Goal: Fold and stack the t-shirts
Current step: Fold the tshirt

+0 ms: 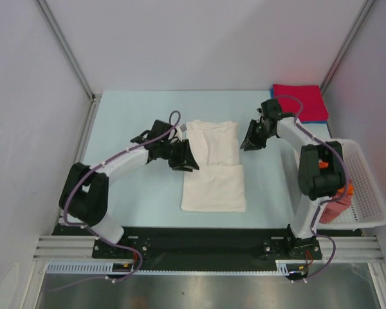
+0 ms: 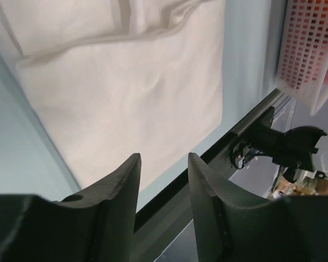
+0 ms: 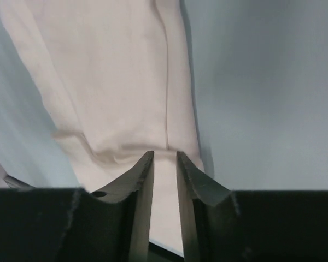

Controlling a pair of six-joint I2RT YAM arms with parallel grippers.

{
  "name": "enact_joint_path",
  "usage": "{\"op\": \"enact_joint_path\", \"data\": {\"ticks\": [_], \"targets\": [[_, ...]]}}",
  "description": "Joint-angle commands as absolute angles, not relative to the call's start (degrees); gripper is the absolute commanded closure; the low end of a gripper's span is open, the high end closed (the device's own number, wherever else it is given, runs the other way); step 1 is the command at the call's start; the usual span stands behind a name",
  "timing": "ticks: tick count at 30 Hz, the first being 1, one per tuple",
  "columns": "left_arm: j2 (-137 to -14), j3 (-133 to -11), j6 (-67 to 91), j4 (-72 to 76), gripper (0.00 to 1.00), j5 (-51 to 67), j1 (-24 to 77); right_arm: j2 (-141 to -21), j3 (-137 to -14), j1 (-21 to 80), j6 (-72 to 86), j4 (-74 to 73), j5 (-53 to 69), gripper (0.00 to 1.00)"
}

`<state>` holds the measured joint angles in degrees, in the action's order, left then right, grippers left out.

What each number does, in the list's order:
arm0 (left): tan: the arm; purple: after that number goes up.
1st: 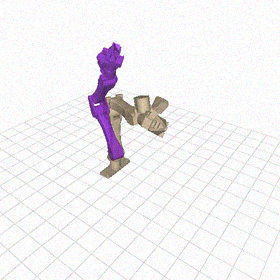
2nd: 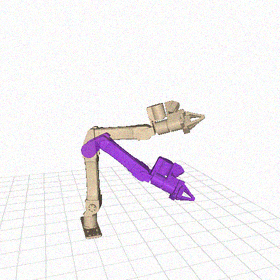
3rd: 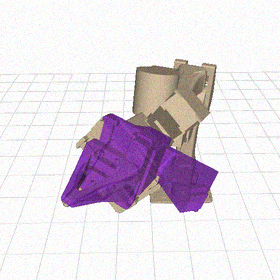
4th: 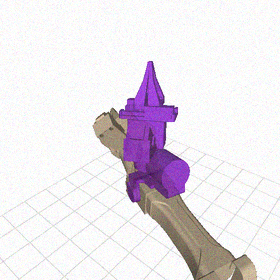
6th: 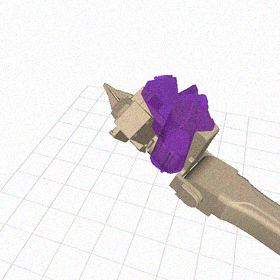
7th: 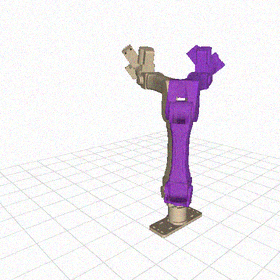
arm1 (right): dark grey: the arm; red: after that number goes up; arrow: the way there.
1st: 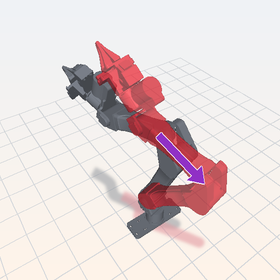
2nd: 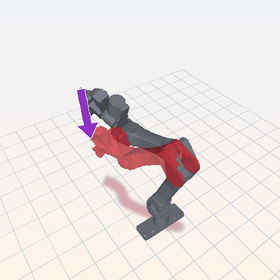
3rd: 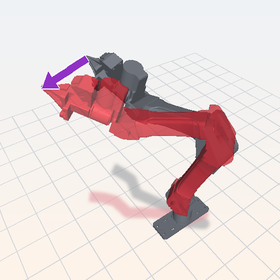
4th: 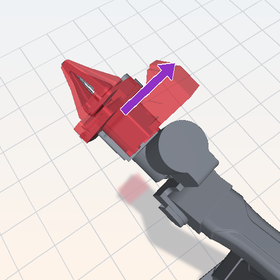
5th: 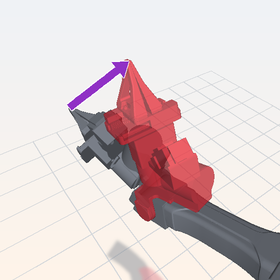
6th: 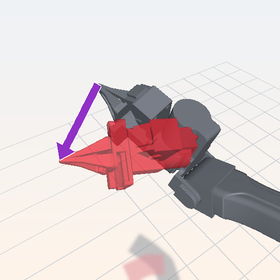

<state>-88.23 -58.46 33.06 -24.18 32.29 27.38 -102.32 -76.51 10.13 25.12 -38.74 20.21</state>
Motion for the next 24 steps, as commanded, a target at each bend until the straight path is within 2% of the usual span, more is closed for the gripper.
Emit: {"op": "enact_joint_path", "data": {"ticks": [1,3,6,10,17,23,24], "targets": [[-94.81,-63.97,35.5,-20.04,0.57,35.24,26.37,-111.16,-84.18,8.62,23.73,-33.58,19.51,0.74],[-95.89,-64.77,36.12,-19.16,0.56,36.9,26.45,-116.09,-88.04,7.56,23.73,-30.69,22.14,0.74],[-95.63,-63.46,36.39,-18.72,0.55,37.79,26.54,-120.58,-92.09,6.95,24.26,-25.85,24.34,0.53],[-93.17,-57.24,36.65,-17.67,0.54,38.93,26.54,-126.03,-95.79,5.45,28.2,-19.97,27.15,0.44],[-89.74,-51.33,37.09,-15.73,0.57,40.08,26.54,-133.94,-101.69,5.01,31.2,-17.58,29.71,0.46],[-89.12,-49.4,37.71,-14.33,0.61,40.95,26.54,-137.89,-104.93,4.75,32.87,-16.79,30.76,0.57],[-88.95,-49.22,37.79,-14.33,0.61,41.04,26.54,-138.25,-105.12,4.66,32.87,-16.7,31.02,0.63]]}}
